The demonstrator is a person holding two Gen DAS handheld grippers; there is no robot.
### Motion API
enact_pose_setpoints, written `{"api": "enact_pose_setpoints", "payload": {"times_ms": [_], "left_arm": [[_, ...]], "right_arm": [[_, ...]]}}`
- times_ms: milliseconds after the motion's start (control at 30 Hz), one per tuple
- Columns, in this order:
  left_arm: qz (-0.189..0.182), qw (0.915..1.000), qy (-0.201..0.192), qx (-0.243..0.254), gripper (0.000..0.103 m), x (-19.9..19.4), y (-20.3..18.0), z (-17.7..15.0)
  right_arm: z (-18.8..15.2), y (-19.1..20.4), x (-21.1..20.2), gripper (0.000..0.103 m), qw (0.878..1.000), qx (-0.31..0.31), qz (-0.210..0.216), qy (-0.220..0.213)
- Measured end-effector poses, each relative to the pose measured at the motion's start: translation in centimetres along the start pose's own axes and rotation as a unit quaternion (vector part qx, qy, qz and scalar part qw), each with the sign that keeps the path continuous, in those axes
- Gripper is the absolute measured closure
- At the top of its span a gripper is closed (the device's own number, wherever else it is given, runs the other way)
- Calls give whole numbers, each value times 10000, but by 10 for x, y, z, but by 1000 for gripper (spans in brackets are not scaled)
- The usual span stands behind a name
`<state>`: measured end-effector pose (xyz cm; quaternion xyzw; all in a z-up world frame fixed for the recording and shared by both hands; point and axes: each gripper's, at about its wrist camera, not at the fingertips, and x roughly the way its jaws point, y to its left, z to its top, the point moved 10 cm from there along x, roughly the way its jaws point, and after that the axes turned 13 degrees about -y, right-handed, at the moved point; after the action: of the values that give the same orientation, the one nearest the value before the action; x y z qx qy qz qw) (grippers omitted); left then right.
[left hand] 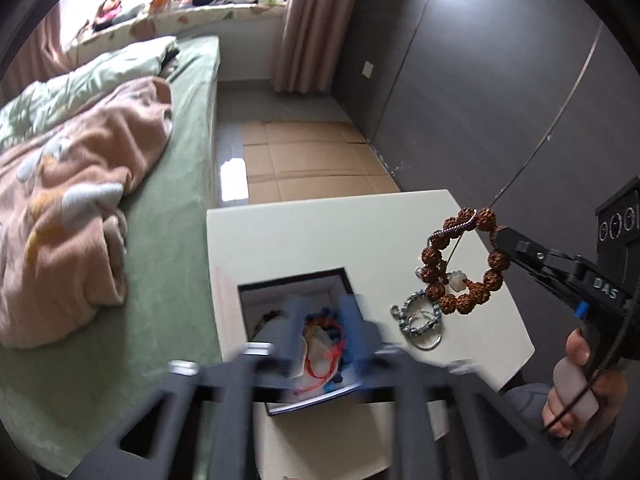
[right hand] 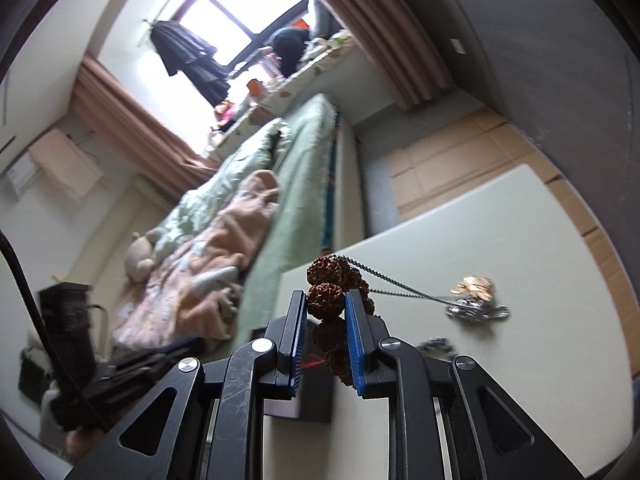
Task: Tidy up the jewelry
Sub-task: 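Lift the brown bead bracelet with the right gripper while the left carries the red bracelet to the box, then lower the brown bead bracelet into the black box and open the right gripper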
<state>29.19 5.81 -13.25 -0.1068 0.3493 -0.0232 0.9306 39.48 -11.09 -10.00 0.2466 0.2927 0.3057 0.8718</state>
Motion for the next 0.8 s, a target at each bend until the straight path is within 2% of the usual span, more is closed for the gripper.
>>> {"api": "enact_pose_setpoints", "payload": {"times_ms": [33, 67, 233, 500, 667, 800], "left_arm": [[58, 10000, -68, -29, 25, -3, 6, 0], [81, 9998, -164, -55, 21, -6, 10, 1], [245, 9993, -277, -113, 21, -18, 30, 0], [378, 9987, -212, -250, 21, -27, 58, -13], [457, 9981, -214, -362, 21, -33, 72, -16], [471, 9977, -246, -414, 21, -40, 77, -17]], "right_arm": [[-2, 6, 2, 83, 10000, -15, 72, 18], [-4, 12, 5, 83, 9999, -43, 135, 44], [-17, 36, 17, 83, 9989, -169, 380, 204], [-33, 69, 31, 82, 9960, -208, 786, 360], [-43, 82, 40, 82, 9947, -229, 893, 451], [-41, 87, 45, 82, 9939, -15, 1023, 422]]}}
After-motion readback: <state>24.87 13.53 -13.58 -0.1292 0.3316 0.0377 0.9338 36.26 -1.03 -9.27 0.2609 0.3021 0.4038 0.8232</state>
